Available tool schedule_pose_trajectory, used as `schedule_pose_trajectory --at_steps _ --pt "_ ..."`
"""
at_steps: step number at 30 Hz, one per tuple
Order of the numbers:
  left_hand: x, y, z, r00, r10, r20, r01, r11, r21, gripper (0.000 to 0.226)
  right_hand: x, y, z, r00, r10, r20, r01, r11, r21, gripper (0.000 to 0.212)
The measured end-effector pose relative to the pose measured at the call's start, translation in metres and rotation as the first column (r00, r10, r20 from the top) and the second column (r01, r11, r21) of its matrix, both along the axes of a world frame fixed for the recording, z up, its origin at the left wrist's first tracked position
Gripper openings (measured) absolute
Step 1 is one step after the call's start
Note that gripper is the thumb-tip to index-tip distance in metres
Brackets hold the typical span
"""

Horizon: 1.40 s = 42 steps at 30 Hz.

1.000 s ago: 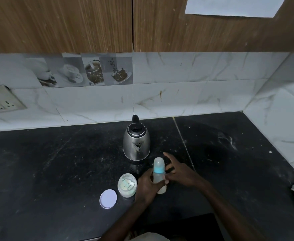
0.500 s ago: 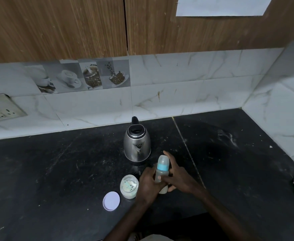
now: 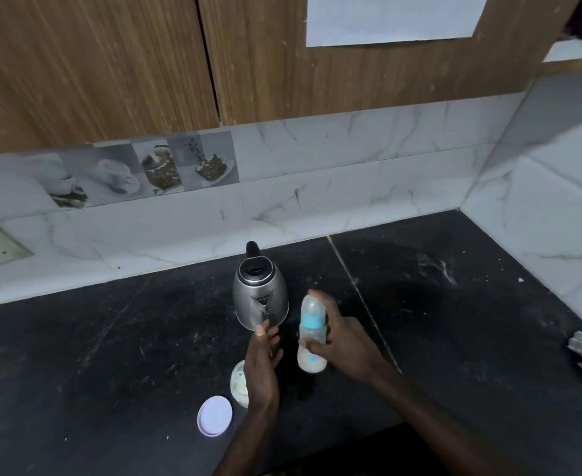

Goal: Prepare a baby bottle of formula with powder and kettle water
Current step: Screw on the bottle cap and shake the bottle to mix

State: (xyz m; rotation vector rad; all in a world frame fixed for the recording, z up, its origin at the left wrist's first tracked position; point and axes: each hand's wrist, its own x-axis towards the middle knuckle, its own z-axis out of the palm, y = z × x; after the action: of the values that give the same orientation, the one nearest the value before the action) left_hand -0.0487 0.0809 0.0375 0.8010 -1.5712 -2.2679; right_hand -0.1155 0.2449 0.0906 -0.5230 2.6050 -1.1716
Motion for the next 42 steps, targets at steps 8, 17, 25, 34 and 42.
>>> schedule_pose_trajectory --at_steps 8,17,25,34,42 --pt "-0.003 0.008 0.007 0.995 0.014 0.1 -0.052 0.919 0.392 0.084 0.018 -0.026 -0.002 0.943 -0.296 0.153 0.332 0.868 -0.369 0.094" --pt "-0.006 -0.003 -0.008 0.992 -0.082 0.095 0.007 0.793 0.609 0.086 0.047 -0.016 0.004 0.994 0.095 0.05 -0.087 0.985 -0.15 0.104" --pt "-0.009 0.004 0.032 0.951 -0.308 -0.023 0.213 0.601 0.771 0.06 0.014 -0.005 0.036 0.961 0.274 0.026 -0.273 0.961 -0.034 0.104" --pt "-0.016 0.006 0.025 0.976 -0.208 0.065 0.097 0.682 0.725 0.074 -0.015 -0.004 0.071 0.975 0.119 -0.186 -0.121 0.993 0.001 0.106" --pt "-0.022 -0.004 0.017 0.992 -0.07 0.101 -0.027 0.682 0.731 0.078 0.02 -0.03 0.03 0.984 -0.124 -0.131 0.111 0.989 -0.102 0.102"
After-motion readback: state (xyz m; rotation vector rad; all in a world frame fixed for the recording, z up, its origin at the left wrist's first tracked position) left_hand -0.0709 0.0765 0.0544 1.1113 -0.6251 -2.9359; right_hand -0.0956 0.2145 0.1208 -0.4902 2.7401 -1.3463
